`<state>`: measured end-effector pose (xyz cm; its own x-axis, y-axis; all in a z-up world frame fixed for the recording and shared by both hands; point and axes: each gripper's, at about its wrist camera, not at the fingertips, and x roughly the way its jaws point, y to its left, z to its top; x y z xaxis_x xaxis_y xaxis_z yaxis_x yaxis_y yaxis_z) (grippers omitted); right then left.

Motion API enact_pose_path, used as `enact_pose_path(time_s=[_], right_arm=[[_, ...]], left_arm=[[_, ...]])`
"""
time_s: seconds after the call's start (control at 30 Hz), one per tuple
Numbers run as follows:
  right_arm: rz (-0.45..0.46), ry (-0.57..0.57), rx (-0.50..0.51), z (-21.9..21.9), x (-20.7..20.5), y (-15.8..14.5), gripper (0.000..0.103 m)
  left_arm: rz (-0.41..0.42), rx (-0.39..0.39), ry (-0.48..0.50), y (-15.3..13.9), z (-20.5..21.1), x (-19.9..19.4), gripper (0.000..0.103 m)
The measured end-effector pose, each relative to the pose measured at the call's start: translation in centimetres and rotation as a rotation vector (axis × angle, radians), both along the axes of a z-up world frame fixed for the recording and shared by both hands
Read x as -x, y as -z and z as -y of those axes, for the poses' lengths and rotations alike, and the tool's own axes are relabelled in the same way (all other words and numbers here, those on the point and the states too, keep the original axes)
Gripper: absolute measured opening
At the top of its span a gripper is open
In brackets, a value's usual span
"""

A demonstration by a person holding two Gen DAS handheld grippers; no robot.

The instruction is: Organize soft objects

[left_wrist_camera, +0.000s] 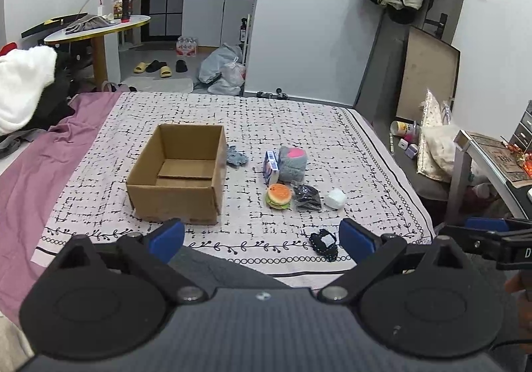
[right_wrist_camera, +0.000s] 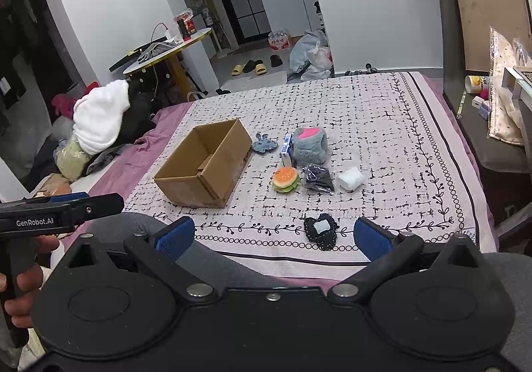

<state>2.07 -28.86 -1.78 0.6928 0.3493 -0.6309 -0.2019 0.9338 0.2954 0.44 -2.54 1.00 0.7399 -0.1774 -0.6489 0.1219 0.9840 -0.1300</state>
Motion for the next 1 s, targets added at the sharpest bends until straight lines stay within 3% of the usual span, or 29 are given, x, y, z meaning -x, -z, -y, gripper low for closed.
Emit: enact_pose_path(time_s=[1.0], right_arm=[[0.009, -0.003, 0.018, -0.14, -0.18, -0.24, 0.103]], left_arm=[[-0.001, 0.016, 0.020, 0.18, 0.07, -0.02, 0.098]])
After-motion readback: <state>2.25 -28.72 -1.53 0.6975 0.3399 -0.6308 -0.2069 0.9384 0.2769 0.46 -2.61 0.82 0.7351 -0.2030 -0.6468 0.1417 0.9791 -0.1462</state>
